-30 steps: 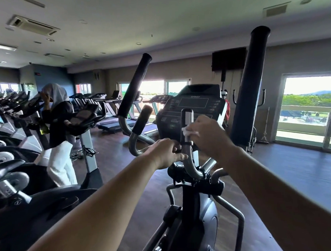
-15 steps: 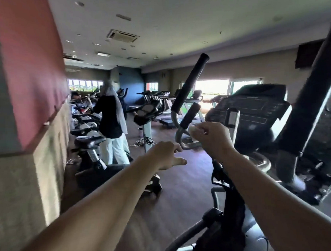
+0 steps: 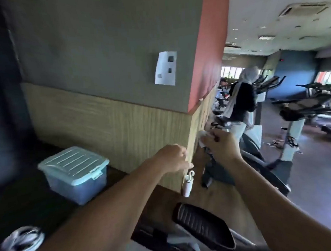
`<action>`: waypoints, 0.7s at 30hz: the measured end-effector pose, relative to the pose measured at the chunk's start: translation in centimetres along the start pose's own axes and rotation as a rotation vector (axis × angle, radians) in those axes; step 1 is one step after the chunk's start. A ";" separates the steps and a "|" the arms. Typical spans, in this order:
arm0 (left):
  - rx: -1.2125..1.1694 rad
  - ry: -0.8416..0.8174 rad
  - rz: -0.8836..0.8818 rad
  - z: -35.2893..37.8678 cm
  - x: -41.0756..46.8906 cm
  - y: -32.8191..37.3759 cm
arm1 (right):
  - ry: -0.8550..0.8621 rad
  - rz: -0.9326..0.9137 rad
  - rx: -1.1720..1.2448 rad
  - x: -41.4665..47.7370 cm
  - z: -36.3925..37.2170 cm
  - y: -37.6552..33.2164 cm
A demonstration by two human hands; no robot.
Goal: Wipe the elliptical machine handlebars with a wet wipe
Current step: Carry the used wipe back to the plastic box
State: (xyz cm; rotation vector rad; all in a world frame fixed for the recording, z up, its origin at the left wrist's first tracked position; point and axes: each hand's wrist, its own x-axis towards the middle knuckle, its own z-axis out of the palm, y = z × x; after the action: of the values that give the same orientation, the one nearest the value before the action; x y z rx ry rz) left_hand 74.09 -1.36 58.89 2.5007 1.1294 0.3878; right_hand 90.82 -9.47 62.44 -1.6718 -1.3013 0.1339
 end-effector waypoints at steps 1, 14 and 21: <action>0.000 0.023 -0.056 -0.9 -2.6 -2.4 | -0.053 -0.040 0.047 -1.2 2.8 -1.9; 0.086 0.215 -0.754 -12.6 -49.2 -31.5 | -0.663 -0.266 0.376 -28.3 37.3 -31.7; 0.016 0.330 -1.158 -13.1 -73.1 -38.5 | -1.048 -0.354 0.492 -46.5 50.0 -45.0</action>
State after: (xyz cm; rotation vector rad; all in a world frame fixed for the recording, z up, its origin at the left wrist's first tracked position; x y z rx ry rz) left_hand -3.33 -30.65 46.78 1.4095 2.4108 0.4230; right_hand 10.58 -17.81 48.59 -0.8901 -2.0704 1.1293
